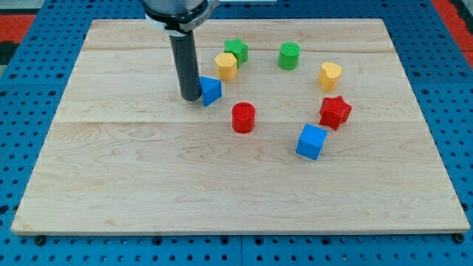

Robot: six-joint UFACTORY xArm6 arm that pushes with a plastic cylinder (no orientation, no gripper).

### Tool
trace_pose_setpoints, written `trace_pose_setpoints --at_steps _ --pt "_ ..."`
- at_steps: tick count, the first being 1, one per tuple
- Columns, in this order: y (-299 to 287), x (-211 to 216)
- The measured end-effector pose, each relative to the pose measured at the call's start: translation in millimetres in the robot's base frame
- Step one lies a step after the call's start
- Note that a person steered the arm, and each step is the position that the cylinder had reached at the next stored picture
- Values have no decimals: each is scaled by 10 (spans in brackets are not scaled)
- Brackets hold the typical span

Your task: Adjust the green circle and yellow heart diagonally to each other

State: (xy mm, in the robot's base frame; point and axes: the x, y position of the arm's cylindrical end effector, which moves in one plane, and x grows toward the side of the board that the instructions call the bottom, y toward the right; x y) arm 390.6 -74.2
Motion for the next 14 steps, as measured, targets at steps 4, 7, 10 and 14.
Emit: trace_pose_setpoints --at_steps 4,7,10,14 --pt "-278 -1307" --pt "2257 -1518" --pt "1742 -1220" --pt "2391 -755"
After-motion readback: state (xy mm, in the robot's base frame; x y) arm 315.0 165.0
